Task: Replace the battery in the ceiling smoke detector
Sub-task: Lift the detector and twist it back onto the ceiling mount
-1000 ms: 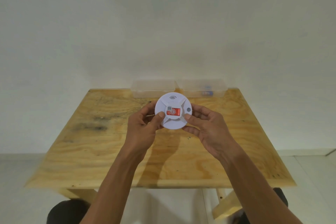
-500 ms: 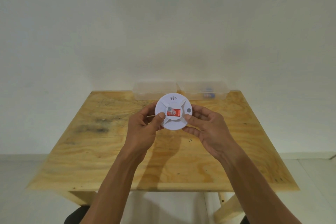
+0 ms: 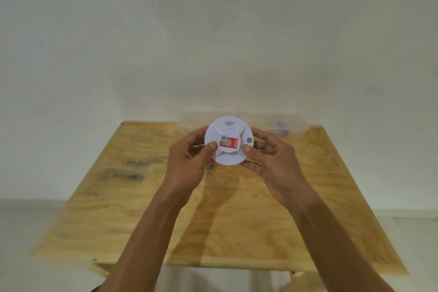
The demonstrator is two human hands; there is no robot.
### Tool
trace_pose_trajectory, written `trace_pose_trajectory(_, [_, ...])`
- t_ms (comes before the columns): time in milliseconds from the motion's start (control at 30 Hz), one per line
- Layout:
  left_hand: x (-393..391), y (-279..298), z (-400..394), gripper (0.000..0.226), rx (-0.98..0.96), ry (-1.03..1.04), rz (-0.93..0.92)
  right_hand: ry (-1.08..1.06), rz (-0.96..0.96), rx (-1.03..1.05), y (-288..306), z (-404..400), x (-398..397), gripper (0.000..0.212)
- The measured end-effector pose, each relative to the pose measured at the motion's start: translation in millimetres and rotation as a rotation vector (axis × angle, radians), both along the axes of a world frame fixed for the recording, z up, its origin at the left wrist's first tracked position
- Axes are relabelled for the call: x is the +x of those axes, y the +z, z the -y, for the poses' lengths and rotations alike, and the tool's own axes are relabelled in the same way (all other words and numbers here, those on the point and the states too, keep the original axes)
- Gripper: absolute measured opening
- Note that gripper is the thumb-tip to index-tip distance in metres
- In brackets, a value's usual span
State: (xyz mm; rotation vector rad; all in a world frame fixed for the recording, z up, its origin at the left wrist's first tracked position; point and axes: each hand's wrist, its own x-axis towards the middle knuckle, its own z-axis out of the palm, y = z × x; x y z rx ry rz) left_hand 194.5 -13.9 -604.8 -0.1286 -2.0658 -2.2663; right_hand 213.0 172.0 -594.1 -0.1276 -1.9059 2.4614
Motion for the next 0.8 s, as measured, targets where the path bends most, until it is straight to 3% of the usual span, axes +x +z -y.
trace_pose_trajectory(367, [-36, 58, -2, 0.033, -0.010, 0.039, 0.075, -0.012, 0.061, 0.042, 61, -2, -38, 0.045])
trace_pose_trajectory(800, [-20, 289, -34, 0.031, -0.038, 0.041, -0.011, -0.004, -0.111, 0.146, 285, -38, -25, 0.046])
